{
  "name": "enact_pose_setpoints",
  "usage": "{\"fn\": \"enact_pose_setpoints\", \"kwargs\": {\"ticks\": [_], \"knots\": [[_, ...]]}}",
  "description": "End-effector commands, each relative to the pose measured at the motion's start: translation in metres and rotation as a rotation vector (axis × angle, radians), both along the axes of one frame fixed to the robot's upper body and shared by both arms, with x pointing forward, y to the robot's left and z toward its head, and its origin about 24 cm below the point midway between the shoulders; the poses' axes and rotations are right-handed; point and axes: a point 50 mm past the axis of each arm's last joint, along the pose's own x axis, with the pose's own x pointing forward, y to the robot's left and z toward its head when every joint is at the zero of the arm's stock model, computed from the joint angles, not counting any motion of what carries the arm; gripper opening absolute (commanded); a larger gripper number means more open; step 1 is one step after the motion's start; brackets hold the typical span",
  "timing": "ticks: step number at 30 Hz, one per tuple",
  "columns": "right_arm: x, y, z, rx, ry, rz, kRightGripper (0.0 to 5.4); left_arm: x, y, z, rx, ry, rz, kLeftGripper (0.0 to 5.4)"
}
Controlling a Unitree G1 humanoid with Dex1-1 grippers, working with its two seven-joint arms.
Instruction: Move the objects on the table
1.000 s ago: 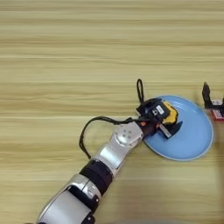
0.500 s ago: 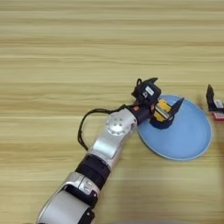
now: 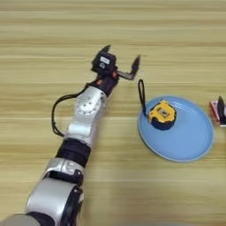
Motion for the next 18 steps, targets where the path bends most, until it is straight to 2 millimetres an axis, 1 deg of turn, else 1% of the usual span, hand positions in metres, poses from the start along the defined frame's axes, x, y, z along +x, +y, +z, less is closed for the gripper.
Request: {"fn": "enact_pose_setpoints", "kwargs": {"ticks": [1,6,18], "knots": [[-0.008,0.000,-0.002,-0.039,0.024,0.025,5.40,0.008,0.021,-0.004,-0.008,0.006,0.128,5.39],[-0.014,0.001,-0.009,-0.046,0.059,0.045,5.40,0.010,0.025,-0.003,-0.012,-0.022,0.189,5.39],[-0.013,0.012,-0.018,-0.061,0.111,0.116,5.40,0.009,0.022,-0.004,-0.018,-0.034,0.194,5.39]]}}
